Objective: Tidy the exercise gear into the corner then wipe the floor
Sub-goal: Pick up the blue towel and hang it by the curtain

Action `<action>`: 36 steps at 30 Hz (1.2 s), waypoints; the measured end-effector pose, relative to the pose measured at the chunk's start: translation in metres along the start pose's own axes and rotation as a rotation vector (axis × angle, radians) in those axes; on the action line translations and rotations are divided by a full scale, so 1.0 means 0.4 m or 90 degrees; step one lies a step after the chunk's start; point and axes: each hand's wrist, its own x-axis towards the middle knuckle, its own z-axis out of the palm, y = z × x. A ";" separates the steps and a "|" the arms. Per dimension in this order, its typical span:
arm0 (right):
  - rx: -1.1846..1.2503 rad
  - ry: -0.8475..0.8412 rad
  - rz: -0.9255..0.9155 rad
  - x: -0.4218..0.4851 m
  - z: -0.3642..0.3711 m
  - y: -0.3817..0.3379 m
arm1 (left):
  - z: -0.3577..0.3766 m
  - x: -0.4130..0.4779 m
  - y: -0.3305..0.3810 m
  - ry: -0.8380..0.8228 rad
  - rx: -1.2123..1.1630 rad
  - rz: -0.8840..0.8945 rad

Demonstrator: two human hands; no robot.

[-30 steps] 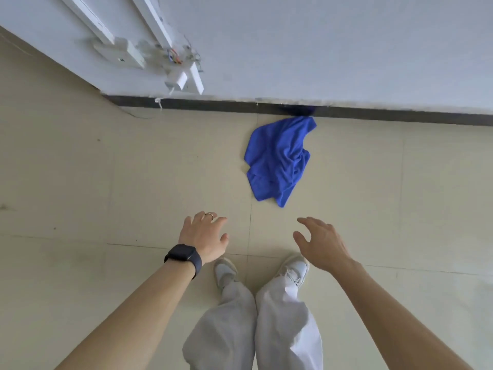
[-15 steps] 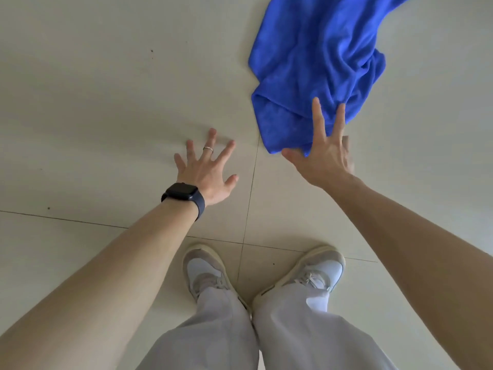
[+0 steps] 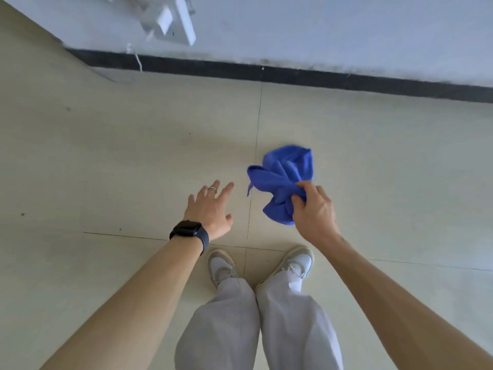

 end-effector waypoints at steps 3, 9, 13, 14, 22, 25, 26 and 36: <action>0.037 -0.028 0.035 -0.187 -0.167 -0.128 | -0.171 -0.211 0.073 0.010 -0.082 0.007; 0.125 -0.013 0.069 -0.595 -0.502 -0.384 | -0.508 -0.648 0.205 0.022 -0.244 0.066; 0.249 0.054 0.059 -0.848 -0.698 -0.500 | -0.668 -0.931 0.285 0.048 -0.368 0.144; 0.279 0.076 0.052 -0.903 -0.740 -0.513 | -0.701 -0.993 0.306 0.062 -0.383 0.179; 0.675 0.195 -0.033 -1.230 -1.066 -0.501 | -0.882 -1.312 0.516 0.062 -0.229 0.422; 0.762 0.210 -0.065 -1.313 -1.161 -0.462 | -0.888 -1.393 0.652 0.049 -0.255 0.502; 0.782 0.218 -0.080 -1.349 -1.193 -0.437 | -0.878 -1.418 0.712 0.072 -0.262 0.526; 0.899 0.419 -0.189 -1.773 -1.508 -0.070 | -0.562 -1.614 1.290 0.228 -0.145 0.639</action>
